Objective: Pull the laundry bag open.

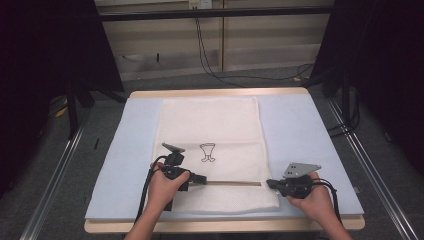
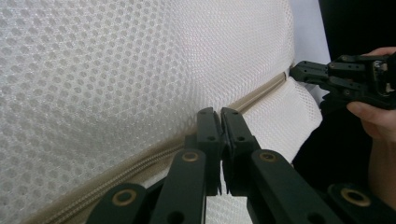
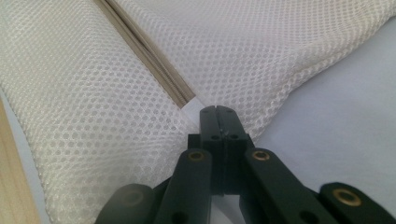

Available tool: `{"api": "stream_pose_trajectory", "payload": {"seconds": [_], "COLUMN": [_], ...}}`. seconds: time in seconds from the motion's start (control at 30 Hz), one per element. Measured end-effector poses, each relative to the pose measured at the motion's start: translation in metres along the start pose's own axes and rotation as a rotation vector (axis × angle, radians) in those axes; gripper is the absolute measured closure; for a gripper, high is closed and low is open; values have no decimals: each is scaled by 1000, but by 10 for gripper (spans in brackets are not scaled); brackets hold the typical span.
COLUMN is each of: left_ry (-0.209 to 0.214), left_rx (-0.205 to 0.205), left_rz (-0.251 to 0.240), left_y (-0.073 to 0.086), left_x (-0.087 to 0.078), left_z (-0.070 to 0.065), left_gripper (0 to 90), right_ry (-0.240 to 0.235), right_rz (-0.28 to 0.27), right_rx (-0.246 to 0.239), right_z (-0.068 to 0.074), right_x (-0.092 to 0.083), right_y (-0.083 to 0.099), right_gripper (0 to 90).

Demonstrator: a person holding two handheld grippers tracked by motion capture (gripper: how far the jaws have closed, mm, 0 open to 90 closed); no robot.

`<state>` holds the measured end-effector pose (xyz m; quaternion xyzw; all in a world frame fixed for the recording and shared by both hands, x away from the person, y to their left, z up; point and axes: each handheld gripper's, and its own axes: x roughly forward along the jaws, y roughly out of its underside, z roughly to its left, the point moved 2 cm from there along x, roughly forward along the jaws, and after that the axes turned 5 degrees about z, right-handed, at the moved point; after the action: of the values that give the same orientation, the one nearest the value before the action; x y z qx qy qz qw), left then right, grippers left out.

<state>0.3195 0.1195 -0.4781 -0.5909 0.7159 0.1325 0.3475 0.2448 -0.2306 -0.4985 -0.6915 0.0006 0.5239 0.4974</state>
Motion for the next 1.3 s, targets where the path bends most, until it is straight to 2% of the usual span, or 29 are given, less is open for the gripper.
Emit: {"api": "stream_pose_trajectory", "payload": {"seconds": [0.23, 0.3, 0.33, 0.4, 0.47, 0.7, 0.73, 0.8, 0.87, 0.9, 1.3], "left_ry": [5, -9, -5, -22, -29, -10, -19, -1, -21, -18, -5], "left_rx": [-12, -12, -25, -12, -15, -26, -25, -36, -28, -42, -55], "left_rz": [-3, -9, -2, -9, -12, -21, -23, -25, -26, -28, -40], "left_y": [2, 2, 3, 4, 5, 8, 8, 8, 8, 9, 12], "left_x": [-4, -6, -7, -9, -12, -18, -18, -20, -22, -23, -36], "left_z": [3, 5, 4, 6, 7, 11, 12, 12, 14, 14, 21], "left_gripper": [872, 872, 873, 872, 872, 873, 872, 872, 872, 872, 872], "right_ry": [-5, -9, -9, -12, -14, -14, -14, -15, -15, -18, -17], "right_rz": [3, 2, 2, 1, 1, 3, 3, 4, 4, 2, 2], "right_rx": [5, 5, 4, 6, 3, 4, 3, 4, 5, 5, 4], "right_z": [-1, -1, -1, -2, -2, -2, -2, -2, -2, -2, -3], "right_x": [0, 0, 0, 0, 0, 0, 0, 0, 0, 0, 0], "right_y": [0, 0, 0, 0, 0, 0, 0, 0, 0, 0, 0], "right_gripper": [900, 900, 900, 900, 900, 900, 900, 900, 900, 900, 900]}}
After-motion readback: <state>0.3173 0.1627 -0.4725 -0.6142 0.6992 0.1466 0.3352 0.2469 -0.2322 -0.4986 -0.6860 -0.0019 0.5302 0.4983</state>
